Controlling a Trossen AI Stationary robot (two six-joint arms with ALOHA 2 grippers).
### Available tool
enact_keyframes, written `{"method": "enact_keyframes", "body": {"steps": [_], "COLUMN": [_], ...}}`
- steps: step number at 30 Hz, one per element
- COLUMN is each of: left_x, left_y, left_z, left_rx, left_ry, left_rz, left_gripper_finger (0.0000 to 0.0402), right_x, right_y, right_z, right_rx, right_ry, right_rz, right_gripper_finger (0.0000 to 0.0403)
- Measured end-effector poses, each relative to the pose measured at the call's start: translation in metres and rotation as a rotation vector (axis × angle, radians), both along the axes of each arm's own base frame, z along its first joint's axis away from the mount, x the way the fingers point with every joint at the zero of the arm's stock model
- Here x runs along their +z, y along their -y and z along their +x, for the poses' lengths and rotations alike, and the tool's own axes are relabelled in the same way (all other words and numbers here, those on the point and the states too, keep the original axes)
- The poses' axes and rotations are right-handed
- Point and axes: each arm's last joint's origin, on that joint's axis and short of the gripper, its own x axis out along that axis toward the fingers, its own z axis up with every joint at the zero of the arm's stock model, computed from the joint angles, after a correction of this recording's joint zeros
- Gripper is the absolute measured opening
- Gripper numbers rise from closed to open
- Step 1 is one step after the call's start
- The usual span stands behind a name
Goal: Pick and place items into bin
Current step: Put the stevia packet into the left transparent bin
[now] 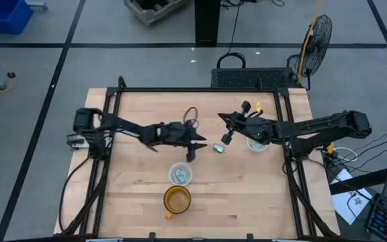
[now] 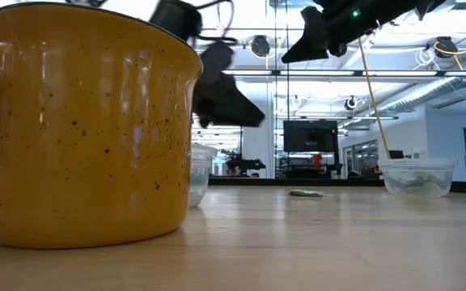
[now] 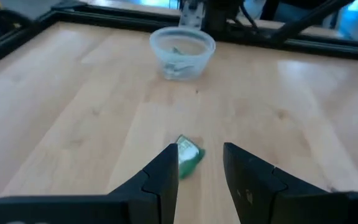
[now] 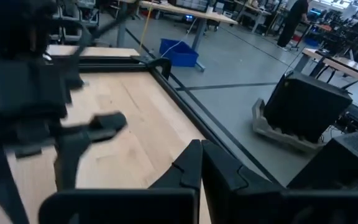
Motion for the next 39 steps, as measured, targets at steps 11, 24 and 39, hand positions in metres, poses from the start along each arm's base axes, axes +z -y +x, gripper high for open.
{"method": "enact_keyframes", "body": {"steps": [11, 24, 39], "left_x": [-0.032, -0.056, -0.082], "left_y": [-0.022, -0.026, -0.022], "left_z": [0.069, 0.079, 0.082], "left_rx": [0.035, 0.041, 0.065], "left_ry": [-0.234, -0.289, -0.336], "left_rz": [-0.035, -0.035, 0.033], "left_gripper_finger": [0.0134, 0.0134, 0.0113], "right_x": [-0.002, -0.003, -0.003], "right_y": [0.0, 0.005, 0.005], "right_z": [0.0, 0.0, 0.0], "right_rx": [0.032, 0.024, 0.026], "right_ry": [-0.096, -0.124, -0.127], "right_rz": [-0.105, -0.137, -0.135], "right_gripper_finger": [0.0, 0.0, 0.0]}}
